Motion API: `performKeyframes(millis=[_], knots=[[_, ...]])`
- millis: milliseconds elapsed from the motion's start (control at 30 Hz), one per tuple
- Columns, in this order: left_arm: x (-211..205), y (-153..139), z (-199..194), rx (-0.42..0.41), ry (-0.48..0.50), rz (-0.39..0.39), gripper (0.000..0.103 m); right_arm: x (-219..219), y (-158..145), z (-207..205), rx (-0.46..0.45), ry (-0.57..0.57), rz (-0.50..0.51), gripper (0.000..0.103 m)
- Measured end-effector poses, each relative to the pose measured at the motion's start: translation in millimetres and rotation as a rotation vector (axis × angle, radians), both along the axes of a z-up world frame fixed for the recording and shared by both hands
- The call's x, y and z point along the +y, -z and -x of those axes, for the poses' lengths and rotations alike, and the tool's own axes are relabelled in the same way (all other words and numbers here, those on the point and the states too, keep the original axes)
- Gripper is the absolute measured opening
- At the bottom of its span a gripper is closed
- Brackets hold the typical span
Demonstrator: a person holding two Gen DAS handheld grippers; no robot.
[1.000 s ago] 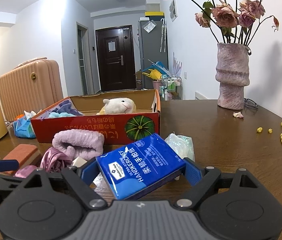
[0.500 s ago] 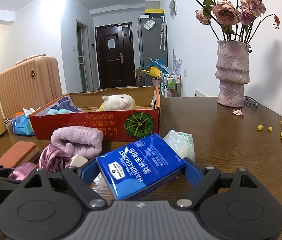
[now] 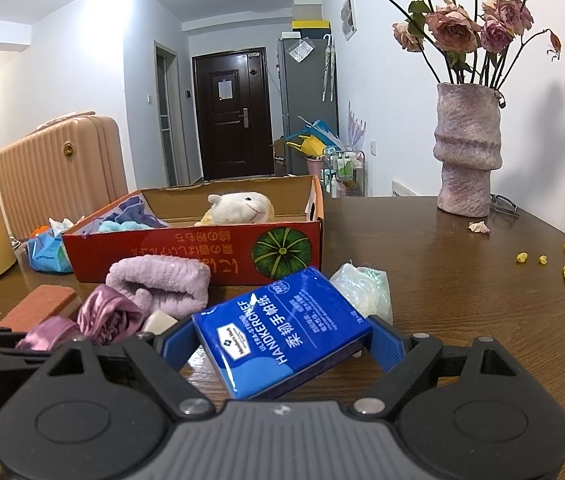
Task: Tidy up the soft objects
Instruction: 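Close the right gripper on the blue tissue pack while the left grasps the pink satin scrunchie, then lift and carry the tissue pack and scrunchie in both grippers over the box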
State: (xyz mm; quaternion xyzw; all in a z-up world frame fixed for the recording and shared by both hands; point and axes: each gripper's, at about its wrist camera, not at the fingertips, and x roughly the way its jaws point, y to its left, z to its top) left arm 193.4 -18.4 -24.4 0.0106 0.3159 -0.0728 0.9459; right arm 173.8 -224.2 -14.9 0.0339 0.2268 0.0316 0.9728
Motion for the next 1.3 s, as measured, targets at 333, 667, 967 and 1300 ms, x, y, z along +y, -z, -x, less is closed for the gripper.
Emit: performKeyframes(millis=[333,667,967,1300], knots=[[9.1,-25.9,17.5,-0.119,-0.025,0.038,0.039,-0.9,-3.2,4.3,-0.032,-0.002,-0.006,0.088],[11.2,-38.0,23.0,-0.175,-0.042,0.048,0.039,4.3,-7.7,10.5,-0.12,0.0,0.017,0.088],[8.1,-44.0,25.2,-0.207,-0.055,0.039,0.039,10.4,-11.4,11.4,-0.175,0.014,0.021,0.088],[6.9,-50.5,25.3,-0.235,-0.08,0.031,0.039,16.1,-14.9,9.2,-0.199,0.021,0.01,0.088]])
